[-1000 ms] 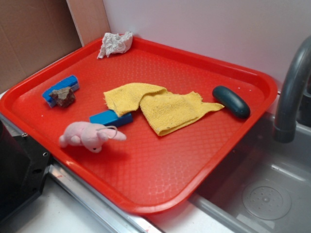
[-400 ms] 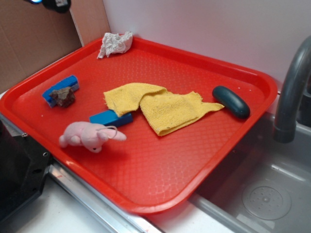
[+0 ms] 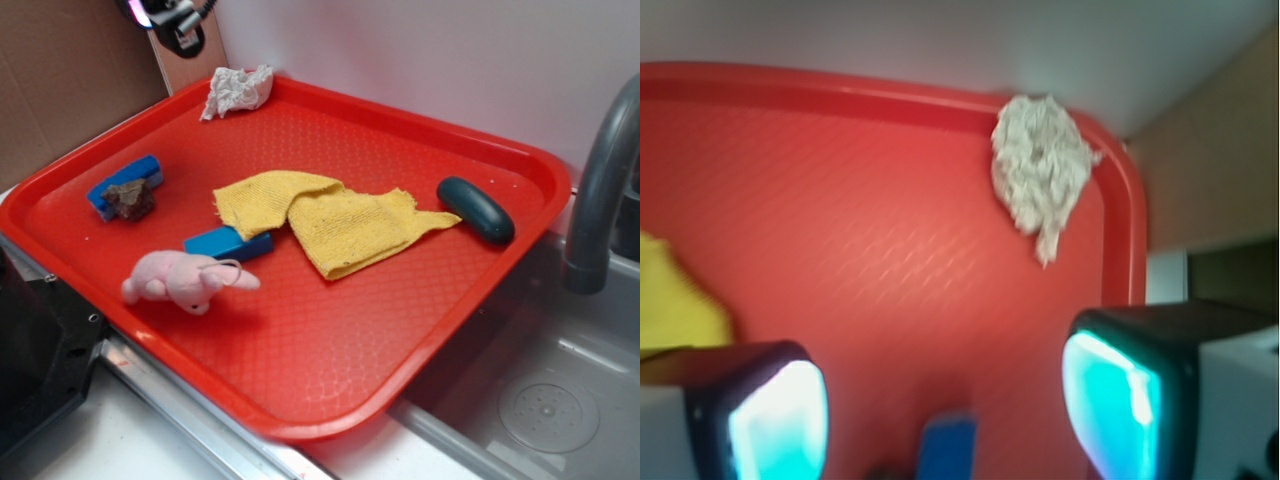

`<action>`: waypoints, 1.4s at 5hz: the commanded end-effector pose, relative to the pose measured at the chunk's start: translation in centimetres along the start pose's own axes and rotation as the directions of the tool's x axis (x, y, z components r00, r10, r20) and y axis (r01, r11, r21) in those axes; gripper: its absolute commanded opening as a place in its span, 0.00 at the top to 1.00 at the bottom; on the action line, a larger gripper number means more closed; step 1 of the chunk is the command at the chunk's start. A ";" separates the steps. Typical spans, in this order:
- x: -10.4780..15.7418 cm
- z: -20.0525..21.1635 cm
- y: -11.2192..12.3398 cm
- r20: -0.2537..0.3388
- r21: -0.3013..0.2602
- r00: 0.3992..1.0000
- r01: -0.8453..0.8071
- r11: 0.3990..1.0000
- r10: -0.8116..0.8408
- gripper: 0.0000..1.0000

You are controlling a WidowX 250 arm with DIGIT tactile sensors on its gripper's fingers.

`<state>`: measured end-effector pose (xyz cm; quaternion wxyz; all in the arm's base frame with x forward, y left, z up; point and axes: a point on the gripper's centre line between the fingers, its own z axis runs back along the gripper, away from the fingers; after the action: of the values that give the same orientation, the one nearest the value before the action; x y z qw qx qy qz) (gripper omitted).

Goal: Grab the white paper.

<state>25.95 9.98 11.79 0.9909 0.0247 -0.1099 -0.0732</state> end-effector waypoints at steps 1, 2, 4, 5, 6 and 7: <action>5.8 -4.1 2.8 0.031 0.069 0.999 -0.047 0.997 0.045 0.00; 8.0 -6.1 3.3 0.006 0.092 0.998 -0.060 0.994 0.060 0.00; 8.4 -9.3 3.1 -0.082 0.147 0.995 -0.048 0.988 0.060 0.16; 7.9 -9.0 2.6 -0.081 0.162 0.996 -0.033 0.986 0.046 1.00; 7.2 -8.1 2.1 -0.063 0.169 0.998 -0.018 0.985 0.029 1.00; 5.9 -5.2 0.9 -0.043 0.154 0.999 -0.006 0.988 0.013 1.00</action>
<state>31.36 10.22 5.58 0.9930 0.0882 -0.0604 -0.0504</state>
